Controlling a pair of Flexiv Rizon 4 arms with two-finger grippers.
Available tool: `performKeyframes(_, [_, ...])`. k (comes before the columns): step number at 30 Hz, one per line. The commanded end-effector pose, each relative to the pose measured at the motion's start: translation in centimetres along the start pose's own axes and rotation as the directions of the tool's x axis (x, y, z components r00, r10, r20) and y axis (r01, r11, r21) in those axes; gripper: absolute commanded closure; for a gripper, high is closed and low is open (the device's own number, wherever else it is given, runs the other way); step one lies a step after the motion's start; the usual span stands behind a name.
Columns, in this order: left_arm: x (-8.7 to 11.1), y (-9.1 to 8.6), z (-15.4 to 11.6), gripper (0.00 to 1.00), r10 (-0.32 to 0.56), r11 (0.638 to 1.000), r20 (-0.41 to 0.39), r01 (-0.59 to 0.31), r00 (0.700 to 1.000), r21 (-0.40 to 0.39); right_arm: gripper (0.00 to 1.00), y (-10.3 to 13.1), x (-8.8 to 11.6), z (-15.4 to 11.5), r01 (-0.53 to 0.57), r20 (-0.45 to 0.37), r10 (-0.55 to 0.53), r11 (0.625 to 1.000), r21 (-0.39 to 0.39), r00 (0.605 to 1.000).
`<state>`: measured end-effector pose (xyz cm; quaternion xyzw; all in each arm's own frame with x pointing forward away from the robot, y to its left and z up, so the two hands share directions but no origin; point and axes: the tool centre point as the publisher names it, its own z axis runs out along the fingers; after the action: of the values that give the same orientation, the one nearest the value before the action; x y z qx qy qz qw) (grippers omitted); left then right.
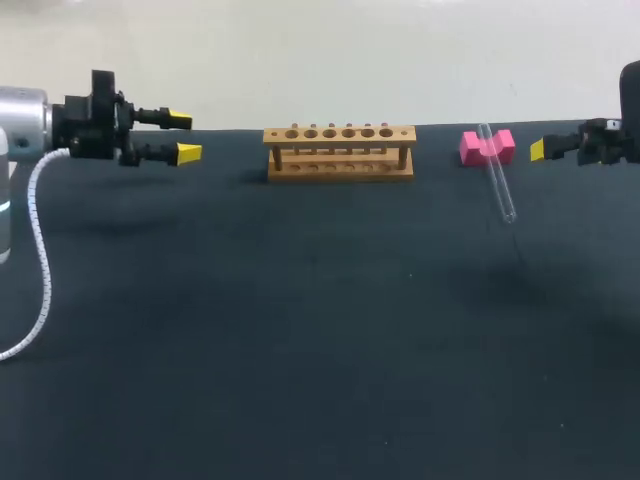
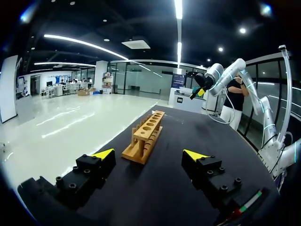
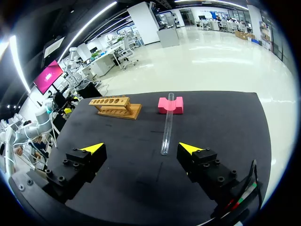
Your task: Grasp the test tube, adjust it, and insert it.
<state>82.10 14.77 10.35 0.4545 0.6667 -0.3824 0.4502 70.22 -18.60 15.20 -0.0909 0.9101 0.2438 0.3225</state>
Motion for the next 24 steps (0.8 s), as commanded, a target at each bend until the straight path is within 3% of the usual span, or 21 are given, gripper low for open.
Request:
performKeyframes(1, [0.03,-0.46,-0.04,0.0,0.003,1.0,0.003,-0.003,1.0,-0.011,0.0,0.01,-0.13,-0.06,0.0,-0.007,0.0,1.0,0.001,1.0])
performKeyframes(24, [0.03,-0.46,-0.04,0.0,0.003,1.0,0.003,-0.003,1.0,-0.011,0.0,-0.06,-0.1,0.09,0.002,-0.009,-0.001,1.0,0.021,1.0])
